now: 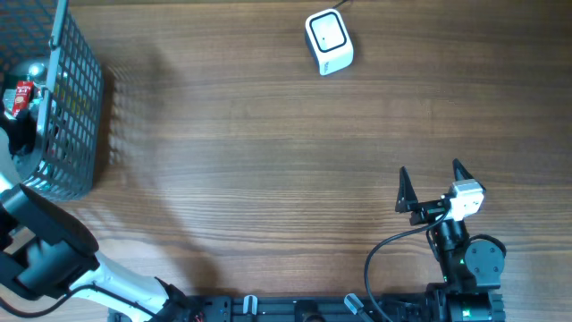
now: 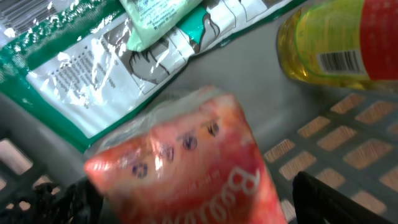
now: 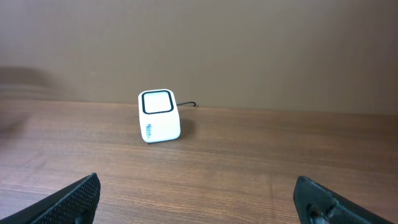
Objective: Scan the item barcode
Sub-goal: 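Grasp the orange snack bag in the basket with the left gripper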
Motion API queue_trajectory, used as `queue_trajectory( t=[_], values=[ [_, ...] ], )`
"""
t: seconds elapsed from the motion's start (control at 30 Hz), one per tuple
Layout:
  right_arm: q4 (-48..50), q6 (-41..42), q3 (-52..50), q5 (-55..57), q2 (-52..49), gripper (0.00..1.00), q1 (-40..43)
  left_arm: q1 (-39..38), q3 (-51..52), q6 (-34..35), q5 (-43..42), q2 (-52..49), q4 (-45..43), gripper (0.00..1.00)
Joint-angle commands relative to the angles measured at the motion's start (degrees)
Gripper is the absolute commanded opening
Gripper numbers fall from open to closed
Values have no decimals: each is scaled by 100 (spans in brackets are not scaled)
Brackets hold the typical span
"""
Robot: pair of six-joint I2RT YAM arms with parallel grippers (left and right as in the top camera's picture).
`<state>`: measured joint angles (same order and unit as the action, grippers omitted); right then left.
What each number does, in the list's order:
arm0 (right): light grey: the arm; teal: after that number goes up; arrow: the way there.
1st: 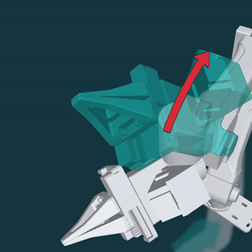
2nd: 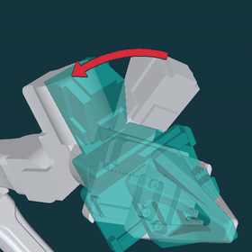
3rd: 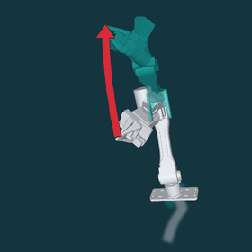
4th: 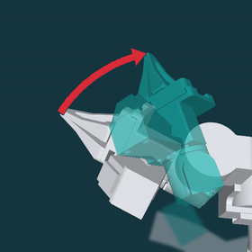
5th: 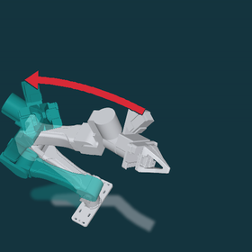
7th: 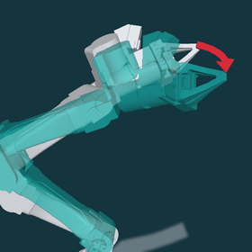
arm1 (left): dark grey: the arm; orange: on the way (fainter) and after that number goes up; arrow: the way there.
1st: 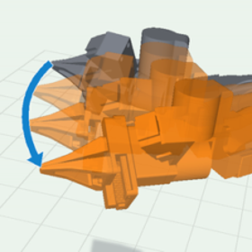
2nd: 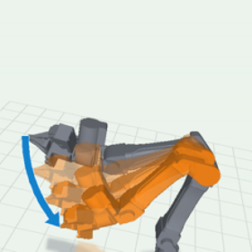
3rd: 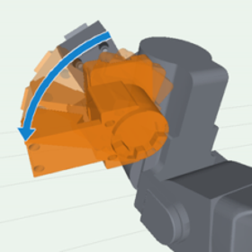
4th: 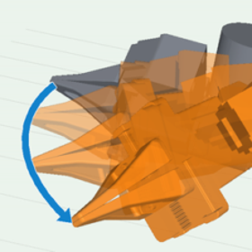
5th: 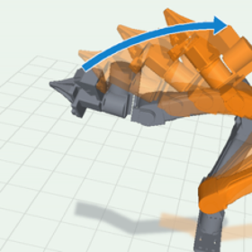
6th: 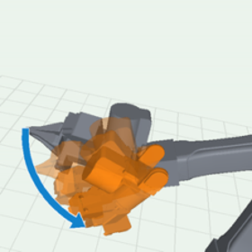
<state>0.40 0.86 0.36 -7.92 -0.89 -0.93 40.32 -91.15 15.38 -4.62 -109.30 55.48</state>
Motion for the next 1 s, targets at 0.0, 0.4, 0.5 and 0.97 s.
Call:
queue_trajectory(
  t=[0.0, 0.4, 0.5, 0.97],
  values=[
    [22, 70, -7, -94, 35, 100, -17, 37, 273, 11, -87, -68, -144, 88],
    [22, 68, -7, -94, 35, 100, -17, 37, 570, 11, -72, -68, -540, 82],
    [22, 68, -7, -94, 35, 100, -17, 37, 570, 11, -72, -68, -542, 82],
    [22, 66, -7, -92, 35, 100, -17, 35, 573, 9, -72, -221, -538, 68]
  ],
)
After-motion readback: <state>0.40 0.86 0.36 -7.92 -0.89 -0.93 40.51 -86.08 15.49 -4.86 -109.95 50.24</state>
